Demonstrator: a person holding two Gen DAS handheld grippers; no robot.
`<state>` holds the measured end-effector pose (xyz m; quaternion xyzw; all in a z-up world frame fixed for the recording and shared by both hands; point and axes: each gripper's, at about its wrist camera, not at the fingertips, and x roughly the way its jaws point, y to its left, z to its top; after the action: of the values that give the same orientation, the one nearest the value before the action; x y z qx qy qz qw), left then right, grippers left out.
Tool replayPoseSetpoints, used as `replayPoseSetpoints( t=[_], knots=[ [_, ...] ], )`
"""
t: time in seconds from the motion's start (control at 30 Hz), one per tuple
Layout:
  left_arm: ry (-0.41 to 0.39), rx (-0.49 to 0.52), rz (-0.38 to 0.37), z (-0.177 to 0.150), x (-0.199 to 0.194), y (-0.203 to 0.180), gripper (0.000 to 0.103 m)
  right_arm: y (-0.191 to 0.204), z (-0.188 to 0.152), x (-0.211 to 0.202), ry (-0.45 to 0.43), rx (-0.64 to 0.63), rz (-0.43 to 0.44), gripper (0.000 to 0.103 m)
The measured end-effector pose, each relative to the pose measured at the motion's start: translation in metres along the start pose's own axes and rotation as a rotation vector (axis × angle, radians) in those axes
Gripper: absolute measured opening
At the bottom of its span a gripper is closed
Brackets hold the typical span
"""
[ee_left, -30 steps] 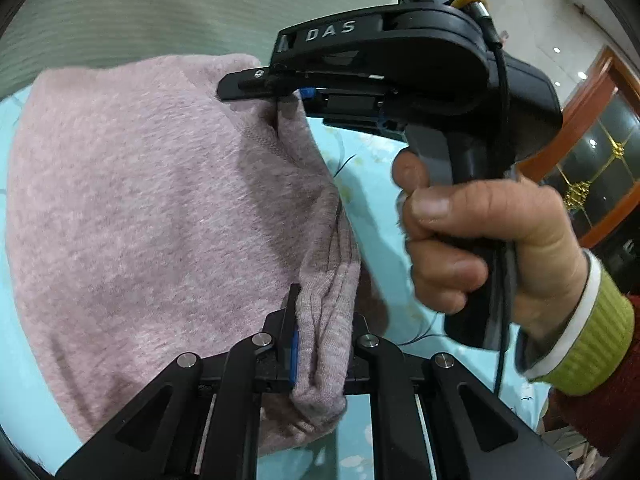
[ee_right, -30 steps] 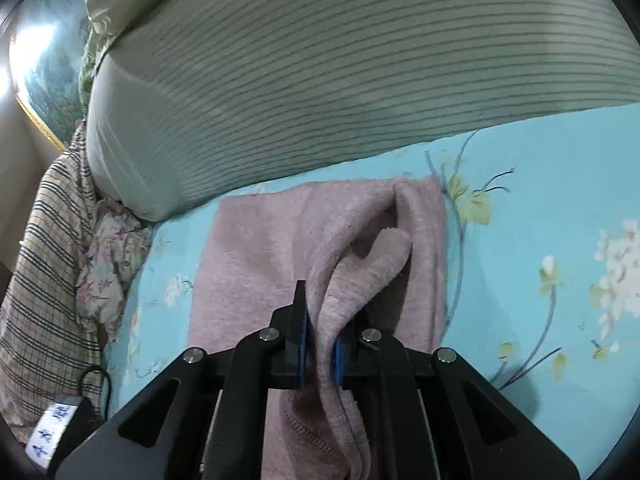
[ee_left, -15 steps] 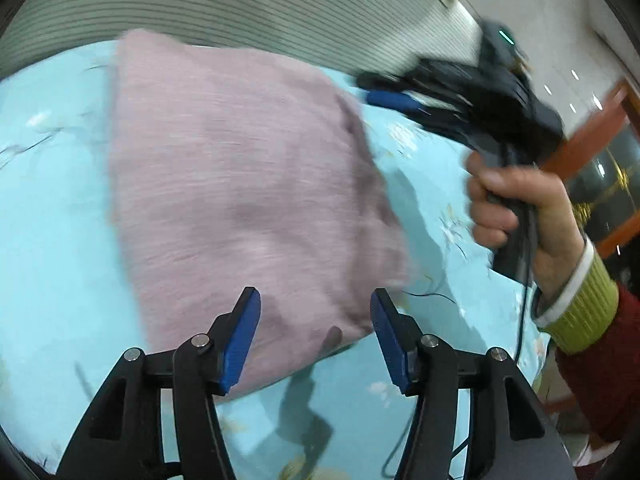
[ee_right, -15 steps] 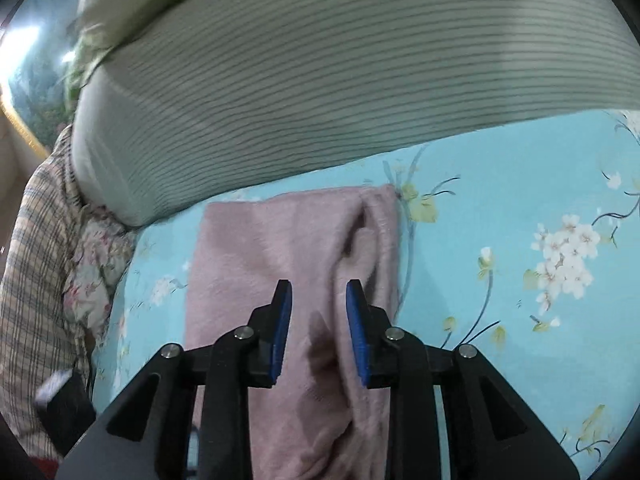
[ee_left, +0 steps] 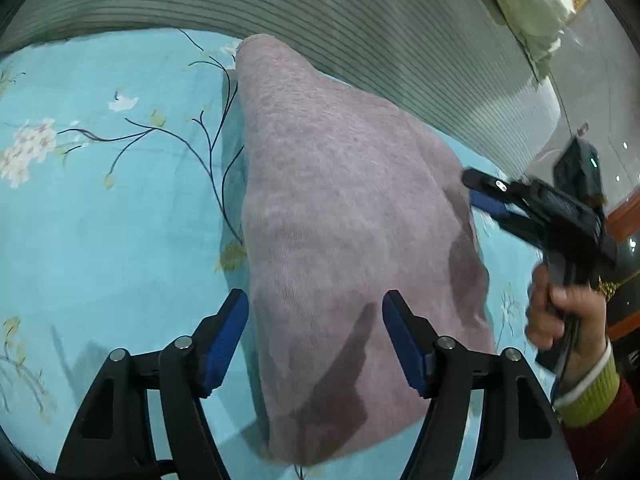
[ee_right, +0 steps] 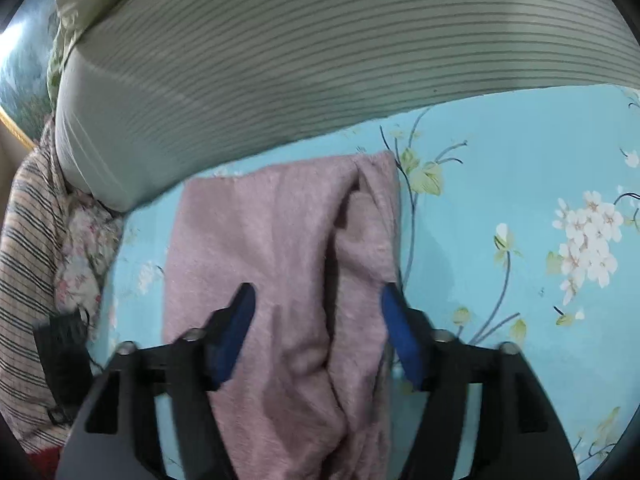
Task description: Fold small clothes
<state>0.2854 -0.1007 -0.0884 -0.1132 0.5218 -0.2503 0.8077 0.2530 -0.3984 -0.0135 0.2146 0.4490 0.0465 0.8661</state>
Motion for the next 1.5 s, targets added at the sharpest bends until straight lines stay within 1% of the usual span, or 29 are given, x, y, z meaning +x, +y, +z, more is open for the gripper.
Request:
replayPoseSetpoints(
  t=[0.07,0.13,0.23,0.3,0.33,0.37,0.4,0.43,0.47,0.5,0.57,0.67,0.73,0.77,0.87,0.93,1.0,1.07,1.13,1.17,1.2,1.23,1.27,1.3,1.37,1.43,1.5],
  knots=[
    [0.016,-0.023,-0.010,0.010,0.013,0.004,0.075,-0.003,-0.004,0.006,0.026,-0.024,-0.040,0.069],
    [0.036,-0.050,-0.019,0.017,0.027,0.003,0.076,-0.011,-0.006,0.012,0.049,-0.006,-0.037,0.069],
    [0.063,-0.076,-0.032,0.024,0.046,0.007,0.077,-0.024,-0.004,0.023,0.074,0.046,0.030,0.069],
    [0.077,-0.091,-0.047,0.026,0.056,0.008,0.069,-0.027,-0.002,0.032,0.097,0.071,0.085,0.067],
    [0.077,-0.098,-0.053,0.027,0.060,0.009,0.066,-0.028,-0.001,0.038,0.115,0.090,0.126,0.056],
    [0.075,-0.099,-0.055,0.027,0.061,0.010,0.060,-0.029,0.000,0.042,0.132,0.107,0.146,0.052],
    [0.069,-0.095,-0.057,0.027,0.059,0.009,0.054,-0.027,0.000,0.043,0.144,0.115,0.145,0.045],
    [0.061,-0.087,-0.055,0.027,0.058,0.007,0.050,-0.023,0.001,0.043,0.148,0.116,0.143,0.038],
    [0.056,-0.081,-0.060,0.025,0.052,0.004,0.042,-0.019,0.001,0.039,0.147,0.121,0.153,0.036],
    [0.048,-0.080,-0.072,0.025,0.047,0.004,0.038,-0.015,0.001,0.035,0.140,0.122,0.165,0.033],
    [0.027,-0.075,-0.091,0.023,0.032,0.003,0.035,0.002,0.000,0.026,0.128,0.107,0.206,0.031],
    [-0.019,-0.052,-0.085,0.014,-0.003,0.006,0.034,0.033,-0.008,0.019,0.124,0.055,0.255,0.031],
    [-0.051,-0.052,-0.078,0.003,-0.031,0.015,0.034,0.059,-0.014,0.021,0.131,0.017,0.309,0.031],
    [-0.072,-0.060,-0.069,-0.006,-0.052,0.025,0.034,0.074,-0.018,0.024,0.138,-0.007,0.339,0.031],
    [-0.110,-0.099,-0.043,-0.028,-0.096,0.050,0.034,0.115,-0.031,0.039,0.172,-0.070,0.403,0.031],
    [-0.125,-0.137,-0.013,-0.046,-0.122,0.072,0.034,0.138,-0.042,0.055,0.208,-0.098,0.422,0.031],
    [-0.131,-0.163,0.021,-0.060,-0.138,0.089,0.034,0.155,-0.054,0.074,0.249,-0.111,0.435,0.031],
    [-0.129,-0.200,0.048,-0.073,-0.147,0.106,0.034,0.164,-0.063,0.094,0.286,-0.120,0.428,0.031],
    [-0.115,-0.234,0.074,-0.086,-0.146,0.125,0.035,0.167,-0.075,0.112,0.322,-0.138,0.376,0.032],
    [-0.102,-0.243,0.091,-0.091,-0.149,0.136,0.038,0.167,-0.079,0.120,0.330,-0.149,0.339,0.033],
    [-0.073,-0.257,0.119,-0.094,-0.140,0.142,0.043,0.167,-0.080,0.125,0.332,-0.152,0.315,0.037],
    [-0.044,-0.272,0.150,-0.098,-0.132,0.150,0.046,0.165,-0.080,0.127,0.332,-0.145,0.308,0.040],
    [-0.039,-0.276,0.161,-0.101,-0.129,0.154,0.051,0.164,-0.080,0.126,0.330,-0.136,0.306,0.041],
    [-0.044,-0.276,0.156,-0.102,-0.129,0.157,0.054,0.163,-0.079,0.123,0.324,-0.137,0.293,0.045],
    [-0.047,-0.270,0.161,-0.103,-0.136,0.157,0.057,0.163,-0.075,0.110,0.290,-0.157,0.241,0.046],
    [-0.060,-0.246,0.192,-0.105,-0.149,0.156,0.058,0.164,-0.068,0.088,0.219,-0.190,0.173,0.047],
    [-0.073,-0.231,0.222,-0.104,-0.156,0.147,0.059,0.167,-0.061,0.069,0.149,-0.222,0.137,0.046]
  ],
)
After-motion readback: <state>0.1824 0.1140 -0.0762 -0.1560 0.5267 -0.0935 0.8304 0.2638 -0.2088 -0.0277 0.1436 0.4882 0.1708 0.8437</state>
